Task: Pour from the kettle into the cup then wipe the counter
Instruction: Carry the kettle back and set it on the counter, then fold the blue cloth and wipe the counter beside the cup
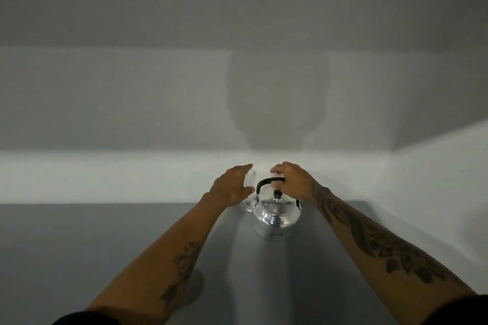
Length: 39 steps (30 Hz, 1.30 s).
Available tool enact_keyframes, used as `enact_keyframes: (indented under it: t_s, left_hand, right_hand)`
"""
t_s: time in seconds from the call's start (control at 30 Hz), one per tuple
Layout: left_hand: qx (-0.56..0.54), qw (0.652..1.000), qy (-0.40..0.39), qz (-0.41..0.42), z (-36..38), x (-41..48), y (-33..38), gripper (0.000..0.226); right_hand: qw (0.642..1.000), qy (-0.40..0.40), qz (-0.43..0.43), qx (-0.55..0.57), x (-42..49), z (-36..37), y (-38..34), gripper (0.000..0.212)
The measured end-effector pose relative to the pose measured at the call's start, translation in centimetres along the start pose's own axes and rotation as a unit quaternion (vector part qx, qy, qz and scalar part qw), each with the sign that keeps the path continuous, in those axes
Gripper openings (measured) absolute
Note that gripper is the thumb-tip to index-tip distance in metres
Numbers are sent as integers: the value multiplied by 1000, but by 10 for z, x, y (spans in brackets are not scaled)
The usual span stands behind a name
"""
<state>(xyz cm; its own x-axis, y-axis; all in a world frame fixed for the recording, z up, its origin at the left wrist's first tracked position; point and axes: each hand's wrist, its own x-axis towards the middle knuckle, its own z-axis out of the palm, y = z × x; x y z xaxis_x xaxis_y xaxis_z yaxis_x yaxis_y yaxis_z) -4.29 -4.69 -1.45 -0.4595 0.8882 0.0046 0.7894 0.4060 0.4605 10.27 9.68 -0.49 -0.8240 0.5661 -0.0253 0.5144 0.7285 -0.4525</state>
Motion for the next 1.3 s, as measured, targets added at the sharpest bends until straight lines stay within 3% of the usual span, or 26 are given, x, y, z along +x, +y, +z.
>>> enact_keyframes:
  t_s: [0.13,0.3,0.53,0.67,0.8,0.97,1.13,1.3]
  left_hand:
    - [56,997,57,-19,-20,-75,-33,75]
    - [79,985,117,-98,-29,-179,-100,74]
    - [44,958,117,-259,-23,-318,-209,62]
    - [53,939,90,-328,-20,-378,-259,60]
    - [23,922,74,-379,-17,-420,-295,61]
    - [5,908,44,-418,-10,-452,-324,73]
    - [40,917,54,-394,-7,-463,-336,76]
    - [34,924,56,-376,-10,-467,-345,84]
  right_hand:
    - [998,39,-55,-16,-25,17,-52,47]
    - [988,9,-152,-37,-49,73,-148,54]
    - [958,-58,-278,-34,-78,181,-305,52]
    - [947,-94,-306,-33,-92,238,-382,52]
    - [944,-156,-290,-29,-105,297,-431,49]
    - [942,-250,-198,-102,-124,366,-444,48]
    - [965,-184,-140,-126,-136,402,-434,48]
    - [982,-154,-107,13,-148,392,-437,30]
